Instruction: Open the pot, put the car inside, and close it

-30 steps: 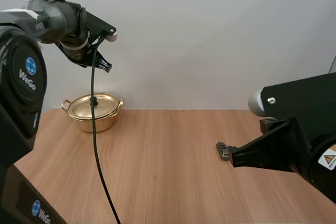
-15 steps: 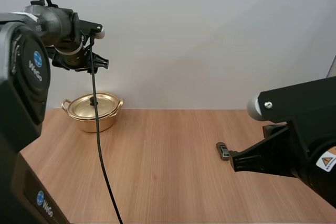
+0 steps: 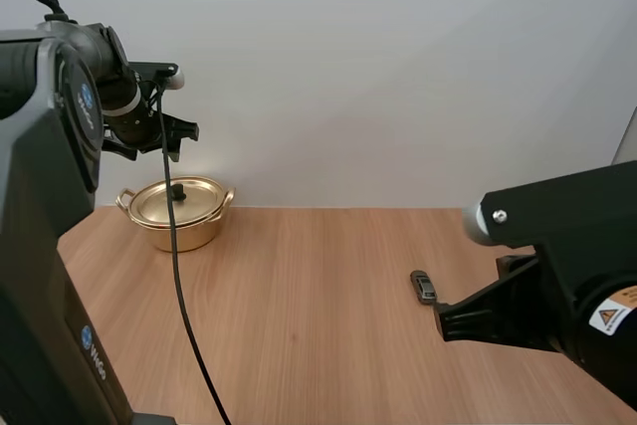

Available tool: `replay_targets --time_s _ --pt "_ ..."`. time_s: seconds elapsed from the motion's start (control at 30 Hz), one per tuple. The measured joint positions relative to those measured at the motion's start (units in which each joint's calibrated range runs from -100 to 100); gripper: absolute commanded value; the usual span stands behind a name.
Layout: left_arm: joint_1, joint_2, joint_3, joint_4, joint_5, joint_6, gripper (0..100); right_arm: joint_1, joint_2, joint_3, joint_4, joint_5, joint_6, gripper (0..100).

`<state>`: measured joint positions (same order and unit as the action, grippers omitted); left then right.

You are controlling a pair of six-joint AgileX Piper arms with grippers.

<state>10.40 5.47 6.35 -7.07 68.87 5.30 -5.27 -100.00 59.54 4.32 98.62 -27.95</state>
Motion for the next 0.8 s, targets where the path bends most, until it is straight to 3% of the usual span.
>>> replay_targets --time_s 0.8 --pt "0.00 17.39 -12.03 -4.78 4.89 9.07 90 -3.61 0.00 2.62 0.17 -0.32 -2.36 0"
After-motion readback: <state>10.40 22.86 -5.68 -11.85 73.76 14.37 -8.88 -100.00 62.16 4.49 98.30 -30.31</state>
